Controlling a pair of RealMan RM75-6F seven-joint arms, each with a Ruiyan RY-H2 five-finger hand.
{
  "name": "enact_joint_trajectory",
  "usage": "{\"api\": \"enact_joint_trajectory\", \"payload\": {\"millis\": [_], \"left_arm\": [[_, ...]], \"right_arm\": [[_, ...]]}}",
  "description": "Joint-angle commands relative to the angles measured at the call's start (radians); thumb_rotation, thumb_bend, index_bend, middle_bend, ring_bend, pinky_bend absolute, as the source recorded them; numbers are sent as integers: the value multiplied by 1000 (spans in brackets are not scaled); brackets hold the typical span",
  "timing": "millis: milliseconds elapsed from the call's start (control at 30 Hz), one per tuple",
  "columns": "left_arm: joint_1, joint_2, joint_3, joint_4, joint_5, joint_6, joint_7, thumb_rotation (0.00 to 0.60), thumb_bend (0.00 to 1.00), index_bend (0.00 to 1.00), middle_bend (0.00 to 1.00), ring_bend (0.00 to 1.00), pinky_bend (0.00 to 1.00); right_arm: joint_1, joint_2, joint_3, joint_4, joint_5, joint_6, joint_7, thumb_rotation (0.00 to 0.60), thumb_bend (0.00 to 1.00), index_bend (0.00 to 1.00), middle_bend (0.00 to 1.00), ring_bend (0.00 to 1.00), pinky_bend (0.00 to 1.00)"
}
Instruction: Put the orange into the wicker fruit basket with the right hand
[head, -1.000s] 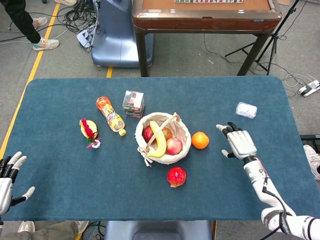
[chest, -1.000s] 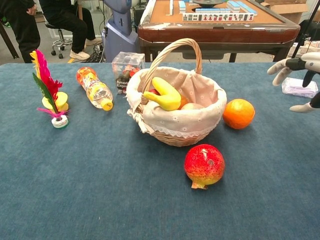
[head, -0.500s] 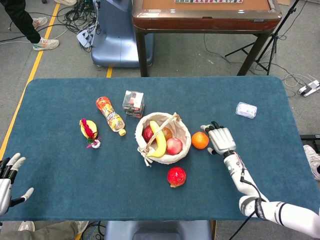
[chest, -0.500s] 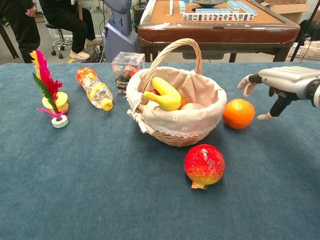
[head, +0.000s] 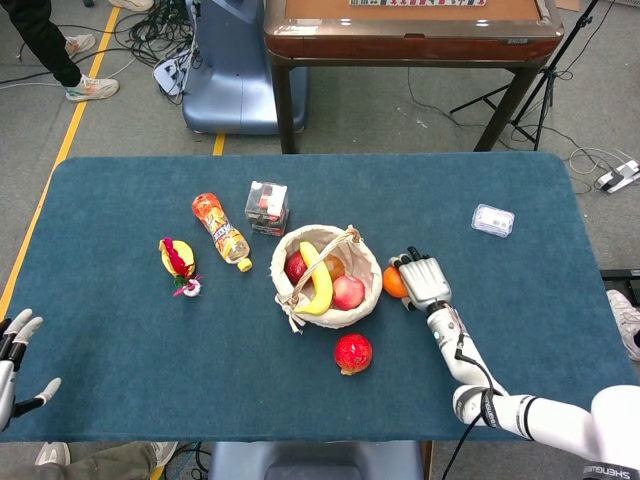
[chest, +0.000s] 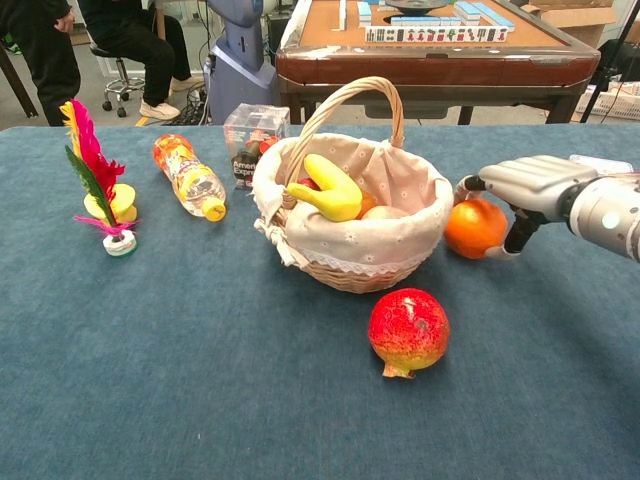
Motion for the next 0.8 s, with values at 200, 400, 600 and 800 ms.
{"api": "enact_joint_trajectory", "payload": {"millis": [200, 400, 600, 800], "left_arm": [[8, 2, 1, 6, -6, 4, -7, 600, 219, 139, 19, 3, 0], [14, -1, 2, 8, -3, 12, -9, 600, 220, 139, 19, 3, 0], [15, -1, 1, 6, 3, 16, -12, 600, 219, 139, 19, 3, 0], [18, 0, 2, 9, 6, 18, -16, 600, 219, 139, 19, 3, 0]], "right_arm": [[-46, 71, 5, -71, -81, 66, 119, 600, 320, 402, 328, 169, 332], [-107, 220, 24, -263, -150, 125, 242, 600, 321, 402, 331, 170, 332], [-120, 302, 44, -400, -213, 141, 313, 600, 320, 402, 331, 171, 332], [-108, 285, 65, -445, -234, 127, 392, 600, 320, 402, 324, 171, 339]]}}
